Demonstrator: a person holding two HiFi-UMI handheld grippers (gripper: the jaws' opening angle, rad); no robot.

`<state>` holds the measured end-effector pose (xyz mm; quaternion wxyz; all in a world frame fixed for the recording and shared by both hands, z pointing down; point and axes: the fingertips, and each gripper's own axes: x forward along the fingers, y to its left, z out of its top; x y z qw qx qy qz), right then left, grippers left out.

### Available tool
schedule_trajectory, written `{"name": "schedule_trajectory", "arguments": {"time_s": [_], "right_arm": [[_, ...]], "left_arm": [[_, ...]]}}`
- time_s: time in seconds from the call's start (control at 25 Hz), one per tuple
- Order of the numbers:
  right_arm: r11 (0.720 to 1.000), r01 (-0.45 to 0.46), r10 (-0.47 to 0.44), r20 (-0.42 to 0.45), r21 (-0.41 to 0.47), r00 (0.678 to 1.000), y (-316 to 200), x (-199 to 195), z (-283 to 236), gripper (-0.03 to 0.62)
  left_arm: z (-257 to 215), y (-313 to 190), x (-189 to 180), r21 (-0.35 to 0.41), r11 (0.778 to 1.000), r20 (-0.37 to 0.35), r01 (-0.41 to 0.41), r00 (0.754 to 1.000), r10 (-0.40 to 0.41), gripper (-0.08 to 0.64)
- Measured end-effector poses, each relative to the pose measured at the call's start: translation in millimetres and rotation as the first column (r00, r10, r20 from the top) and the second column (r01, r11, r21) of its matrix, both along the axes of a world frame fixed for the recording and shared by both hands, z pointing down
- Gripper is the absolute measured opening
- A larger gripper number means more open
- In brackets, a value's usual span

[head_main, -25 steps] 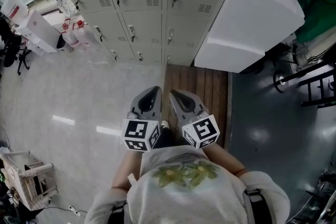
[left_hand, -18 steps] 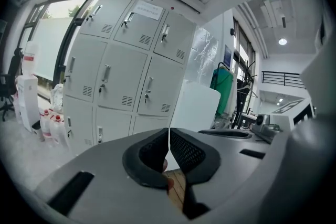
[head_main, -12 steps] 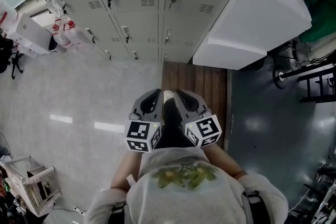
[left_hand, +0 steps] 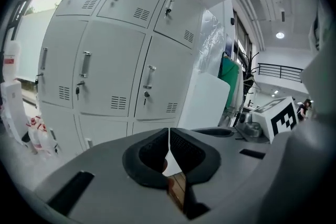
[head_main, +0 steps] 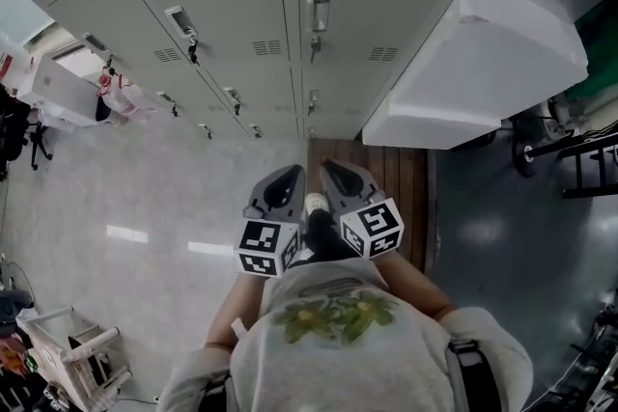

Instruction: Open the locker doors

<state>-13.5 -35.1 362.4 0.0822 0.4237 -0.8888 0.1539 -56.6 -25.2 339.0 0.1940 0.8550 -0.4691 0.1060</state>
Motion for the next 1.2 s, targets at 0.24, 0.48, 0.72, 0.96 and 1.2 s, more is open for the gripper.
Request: {"name": "schedule_trajectory", "arguments": {"time_s": [0.24, 0.48, 0.72, 0.96, 1.2], "right_arm": [[0.998, 0.035, -0.036, -0.017, -0.060, 0.999, -60.6, -2.6, 25.3, 0.034], [0.985, 0.083, -0.089, -0.031, -0.154, 0.996, -96.8, -10.1, 57.7, 0.097], [0.971, 0.101, -0.115, -0.052, -0.216, 0.992, -124.7, -11.0, 89.9, 0.129], [0.966, 0.079, -0.092, -0.043, -0.248, 0.995, -147.3, -11.8, 113.3, 0.138], [0.965, 0.072, -0.084, -0.037, -0.254, 0.996, -158.9, -13.7, 133.7, 0.138]], "left_arm": [[14.8, -50.8, 1.4, -0.028, 0.999, 0.010, 0.020, 1.000, -0.020, 0.038], [32.5, -80.7, 3.3, -0.067, 0.997, 0.011, 0.027, 1.000, -0.027, 0.038], [50.9, -97.5, 6.0, -0.104, 0.994, 0.007, 0.044, 0.999, -0.044, 0.038], [67.7, -110.5, 1.1, -0.125, 0.989, 0.011, 0.077, 0.997, -0.076, 0.038], [80.0, -113.7, -2.3, -0.146, 0.985, 0.015, 0.090, 0.996, -0.089, 0.038]]}}
